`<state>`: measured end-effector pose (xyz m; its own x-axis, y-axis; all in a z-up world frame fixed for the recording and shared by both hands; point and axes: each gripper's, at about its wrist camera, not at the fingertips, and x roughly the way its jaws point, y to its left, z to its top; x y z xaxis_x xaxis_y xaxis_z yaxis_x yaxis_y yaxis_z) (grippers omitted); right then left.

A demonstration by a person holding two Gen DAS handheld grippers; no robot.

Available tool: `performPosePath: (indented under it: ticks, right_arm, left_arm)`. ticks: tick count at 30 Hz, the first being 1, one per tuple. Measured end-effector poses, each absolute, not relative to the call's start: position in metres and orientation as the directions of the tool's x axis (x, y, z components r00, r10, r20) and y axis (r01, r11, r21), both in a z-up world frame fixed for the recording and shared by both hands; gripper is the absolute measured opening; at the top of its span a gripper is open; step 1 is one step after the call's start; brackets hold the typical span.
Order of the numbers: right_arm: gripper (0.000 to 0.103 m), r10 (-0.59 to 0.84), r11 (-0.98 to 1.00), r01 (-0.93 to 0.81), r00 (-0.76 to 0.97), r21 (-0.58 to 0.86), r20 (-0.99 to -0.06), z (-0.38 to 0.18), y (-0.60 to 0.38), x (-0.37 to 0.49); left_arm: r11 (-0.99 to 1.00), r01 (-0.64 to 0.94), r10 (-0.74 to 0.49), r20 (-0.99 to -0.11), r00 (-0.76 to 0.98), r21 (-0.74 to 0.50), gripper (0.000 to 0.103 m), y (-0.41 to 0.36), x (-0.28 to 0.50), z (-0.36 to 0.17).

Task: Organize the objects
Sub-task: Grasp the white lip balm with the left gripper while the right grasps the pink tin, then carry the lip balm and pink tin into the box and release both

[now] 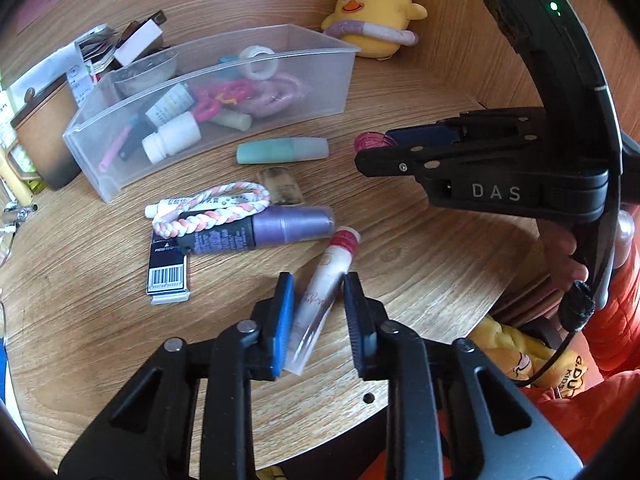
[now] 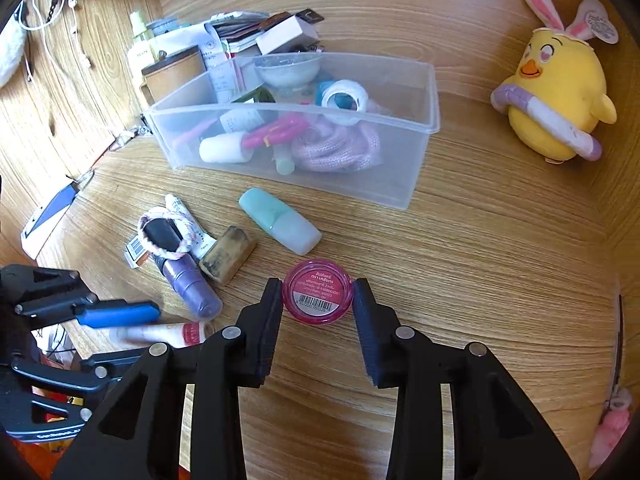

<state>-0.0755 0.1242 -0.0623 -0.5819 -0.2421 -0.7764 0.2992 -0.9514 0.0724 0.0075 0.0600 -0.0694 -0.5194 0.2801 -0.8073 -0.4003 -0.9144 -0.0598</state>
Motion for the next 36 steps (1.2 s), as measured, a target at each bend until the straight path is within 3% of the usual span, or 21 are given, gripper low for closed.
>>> performPosePath:
  ticks: [2,15,36]
  right_arm:
    - [0.032,-0.248,-0.951,0.299,-0.587,0.078,-0.77,-0.06,0.126,-0.074]
    - [0.032,-0.276,-0.95,0.296,-0.642,0.101,-0.715,-0.034,0.14,-0.067]
    - [0.033,-0.274,-0.951,0.305,-0.745,0.055,-0.608,0.018,0.132,-0.092]
  left_arm:
    - [-0.91,-0.411,0.28,-0.808,-0.518,-0.052,0.014,0.064,0.009,-0.069]
    - [-0.933,-0.354,0.282,-0.737,-0.614,-0.062,0.014,0.056,0.006,-0.027]
    - [-0.968,-0.232,0.237,-0.623,-0.745,-0.091,0.014,0.022,-0.07,0.027]
